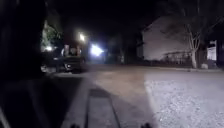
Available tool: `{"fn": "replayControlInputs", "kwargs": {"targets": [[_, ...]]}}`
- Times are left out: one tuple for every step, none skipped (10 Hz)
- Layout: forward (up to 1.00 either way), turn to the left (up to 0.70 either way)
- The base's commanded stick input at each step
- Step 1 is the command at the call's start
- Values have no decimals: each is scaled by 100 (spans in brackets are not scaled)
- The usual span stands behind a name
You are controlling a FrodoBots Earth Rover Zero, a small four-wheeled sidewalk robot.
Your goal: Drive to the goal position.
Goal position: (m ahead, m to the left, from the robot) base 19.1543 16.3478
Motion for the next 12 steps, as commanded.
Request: {"fn": "replayControlInputs", "kwargs": {"targets": [[0,0],[0,0],[0,0],[0,0],[23,0],[41,0],[70,0],[70,0],[70,0],[70,0],[70,0],[70,0]]}}
